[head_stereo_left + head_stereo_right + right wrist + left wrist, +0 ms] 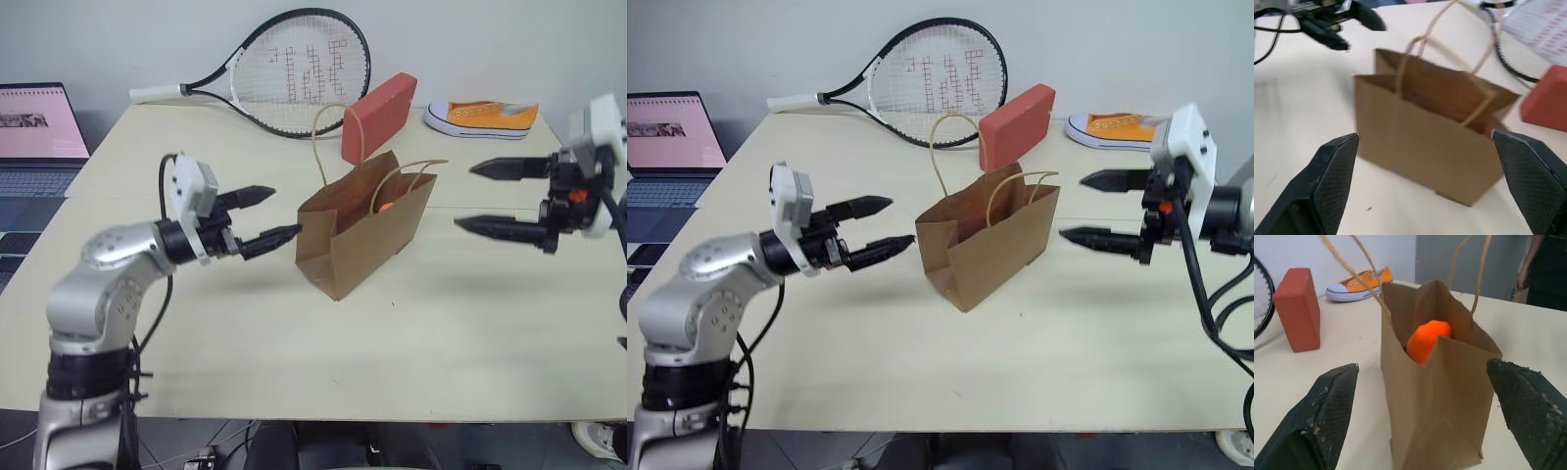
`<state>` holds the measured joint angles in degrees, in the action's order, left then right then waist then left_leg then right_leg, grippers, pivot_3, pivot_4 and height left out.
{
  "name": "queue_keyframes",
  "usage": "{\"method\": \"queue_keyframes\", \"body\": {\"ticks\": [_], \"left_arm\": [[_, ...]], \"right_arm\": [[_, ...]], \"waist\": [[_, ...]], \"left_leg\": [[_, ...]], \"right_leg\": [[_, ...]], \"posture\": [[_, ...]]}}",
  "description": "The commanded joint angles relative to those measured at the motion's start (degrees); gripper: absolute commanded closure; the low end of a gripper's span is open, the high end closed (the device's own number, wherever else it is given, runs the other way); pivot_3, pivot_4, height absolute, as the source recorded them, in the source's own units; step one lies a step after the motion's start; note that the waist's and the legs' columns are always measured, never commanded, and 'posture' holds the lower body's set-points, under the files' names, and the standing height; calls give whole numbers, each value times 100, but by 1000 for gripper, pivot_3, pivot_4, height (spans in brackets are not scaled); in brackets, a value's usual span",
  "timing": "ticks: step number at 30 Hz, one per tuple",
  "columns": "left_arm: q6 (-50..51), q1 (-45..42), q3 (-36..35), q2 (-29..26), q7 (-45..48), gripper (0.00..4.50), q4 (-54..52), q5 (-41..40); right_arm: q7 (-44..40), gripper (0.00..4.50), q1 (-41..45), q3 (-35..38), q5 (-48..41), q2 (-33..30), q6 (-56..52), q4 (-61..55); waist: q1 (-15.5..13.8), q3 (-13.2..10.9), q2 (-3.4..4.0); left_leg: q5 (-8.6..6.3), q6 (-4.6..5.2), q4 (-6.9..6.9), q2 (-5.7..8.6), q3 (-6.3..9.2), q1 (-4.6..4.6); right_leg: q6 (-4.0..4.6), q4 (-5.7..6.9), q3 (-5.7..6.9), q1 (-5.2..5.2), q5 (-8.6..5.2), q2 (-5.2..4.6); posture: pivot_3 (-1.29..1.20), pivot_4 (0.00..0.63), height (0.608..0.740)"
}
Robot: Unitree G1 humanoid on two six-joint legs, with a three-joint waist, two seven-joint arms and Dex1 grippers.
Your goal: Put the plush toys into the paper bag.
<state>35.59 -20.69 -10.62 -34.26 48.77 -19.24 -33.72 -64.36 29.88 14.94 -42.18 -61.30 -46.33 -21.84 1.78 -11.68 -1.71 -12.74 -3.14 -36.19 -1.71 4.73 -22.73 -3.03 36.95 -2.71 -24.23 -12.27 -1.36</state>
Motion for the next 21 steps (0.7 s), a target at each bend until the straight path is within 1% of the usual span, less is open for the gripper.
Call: {"method": "queue_keyframes", "body": {"ticks": [1,5,8,11,14,17,21], "left_arm": [[-139,246,124,370,-595,17,-432,72],[-177,184,405,762,-856,17,-233,138],[-183,51,525,893,-836,17,-45,71],[-100,-39,602,853,-559,17,35,-135],[78,26,572,614,-163,17,-9,-425],[87,22,611,487,-35,17,33,-461],[24,-35,723,452,-8,17,98,-333]], "right_arm": [[-150,0,-355,292,-224,-30,197,-508],[-29,0,-643,266,-588,22,-44,-839],[3,0,-679,262,-810,-4,-157,-923],[0,0,-683,267,-983,-60,-244,-975],[19,0,-707,296,-1106,-130,-331,-996],[52,0,-673,338,-1275,-135,-376,-1001],[152,0,-590,457,-1523,36,-246,-1005]], "waist": [[-4,0,-1],[-8,1,-1],[-9,1,-2],[-6,1,-2],[0,1,-2],[-4,1,-1],[-8,1,-2]], "left_leg": [[0,0,-1,0,0,3],[0,0,-16,0,0,4],[0,0,-26,0,-4,2],[0,0,-32,1,-7,1],[0,0,-31,1,-7,0],[0,0,-29,1,-5,0],[0,0,-29,1,-5,-5]], "right_leg": [[1,-1,0,5,0,0],[15,0,-1,10,-8,1],[28,0,-5,11,-16,1],[30,0,-7,12,-17,1],[31,1,-7,11,-17,1],[31,2,-6,10,-17,1],[31,-1,-6,10,-18,1]], "posture": [[0,150,740],[0,150,740],[0,150,740],[0,150,740],[0,150,740],[0,150,740],[0,150,740]]}}
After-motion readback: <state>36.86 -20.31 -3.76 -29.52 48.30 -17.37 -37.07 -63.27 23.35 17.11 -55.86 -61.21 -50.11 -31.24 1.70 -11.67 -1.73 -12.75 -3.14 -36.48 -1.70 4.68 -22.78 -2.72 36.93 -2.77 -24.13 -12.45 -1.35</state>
